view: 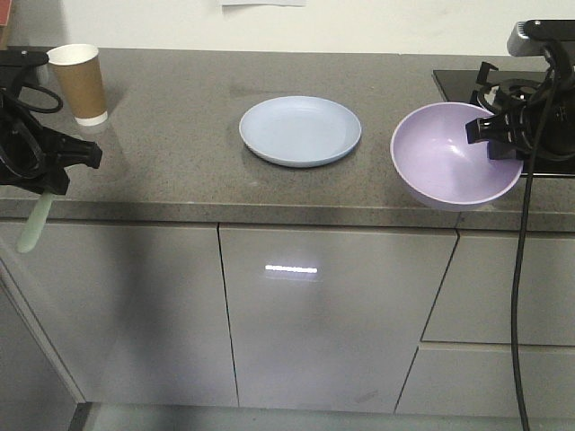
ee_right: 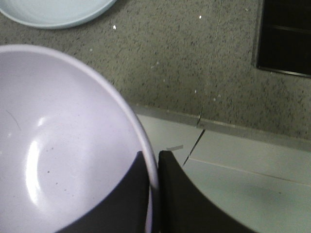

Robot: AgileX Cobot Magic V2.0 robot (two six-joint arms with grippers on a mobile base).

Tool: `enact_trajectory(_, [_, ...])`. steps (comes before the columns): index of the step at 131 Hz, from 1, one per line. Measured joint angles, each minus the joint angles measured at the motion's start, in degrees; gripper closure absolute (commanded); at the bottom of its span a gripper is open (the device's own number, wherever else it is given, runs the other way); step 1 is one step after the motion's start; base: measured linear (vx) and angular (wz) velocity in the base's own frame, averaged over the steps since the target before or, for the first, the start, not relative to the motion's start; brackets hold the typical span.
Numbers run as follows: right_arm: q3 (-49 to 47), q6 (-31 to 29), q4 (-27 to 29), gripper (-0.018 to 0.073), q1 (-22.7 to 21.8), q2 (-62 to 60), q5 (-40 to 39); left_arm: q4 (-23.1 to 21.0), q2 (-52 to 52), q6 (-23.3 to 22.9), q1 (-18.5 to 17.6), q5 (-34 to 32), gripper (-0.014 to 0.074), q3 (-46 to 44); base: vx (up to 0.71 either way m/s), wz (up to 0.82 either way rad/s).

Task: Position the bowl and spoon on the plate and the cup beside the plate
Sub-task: 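Drive the base to the counter with the light blue plate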

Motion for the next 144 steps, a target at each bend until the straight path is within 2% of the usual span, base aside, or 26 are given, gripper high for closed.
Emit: enact_trajectory(144, [0.1,0.0,0.0,0.0563,0.0,0.0,0.0,0.0,0.0,0.0,0.0,0.1,0.0604,0.0,0.18,0.00])
